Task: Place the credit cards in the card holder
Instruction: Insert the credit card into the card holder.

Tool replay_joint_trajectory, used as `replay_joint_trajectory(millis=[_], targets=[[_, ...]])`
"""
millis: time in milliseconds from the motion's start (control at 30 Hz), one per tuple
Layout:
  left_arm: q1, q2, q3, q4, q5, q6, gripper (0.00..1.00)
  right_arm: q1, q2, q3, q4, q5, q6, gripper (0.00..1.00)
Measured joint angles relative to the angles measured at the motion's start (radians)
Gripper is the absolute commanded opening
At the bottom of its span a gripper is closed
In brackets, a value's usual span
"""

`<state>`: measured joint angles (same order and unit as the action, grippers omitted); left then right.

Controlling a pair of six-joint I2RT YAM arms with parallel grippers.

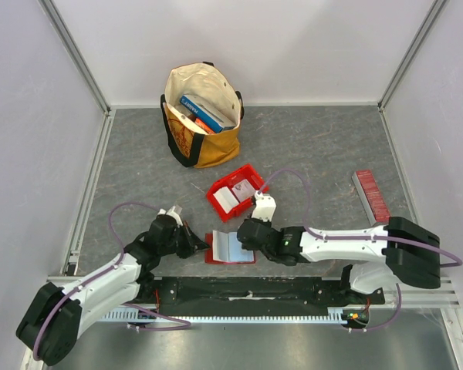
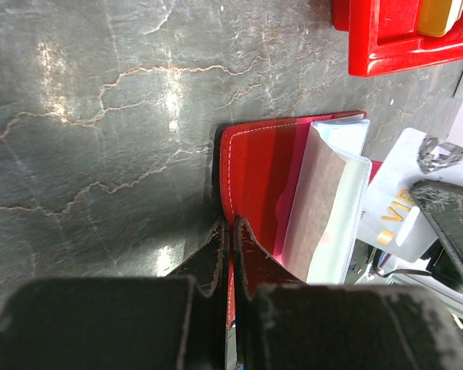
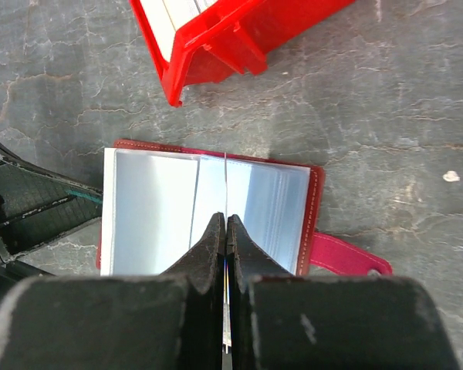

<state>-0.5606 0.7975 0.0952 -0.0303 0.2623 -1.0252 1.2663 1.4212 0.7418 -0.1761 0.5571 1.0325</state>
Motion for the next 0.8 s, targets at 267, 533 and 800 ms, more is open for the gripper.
replay_joint_trajectory(millis=[267,533,800], targets=[[0.0,0.012,0.0,0.003,0.001,0.0,0.02,-0.04,-0.064,-0.034,-0.065,-0.011,0.003,0.0],[0.0,0.027,0.001,0.017,0.002,0.0,0.02,-0.047,0.006,-0.034,-0.039,-0.061,-0.005,0.0],[0.0,0.031,0.001,0.021,0.002,0.0,0.02,-0.058,0.1,0.027,0.033,-0.118,-0.016,0.0]])
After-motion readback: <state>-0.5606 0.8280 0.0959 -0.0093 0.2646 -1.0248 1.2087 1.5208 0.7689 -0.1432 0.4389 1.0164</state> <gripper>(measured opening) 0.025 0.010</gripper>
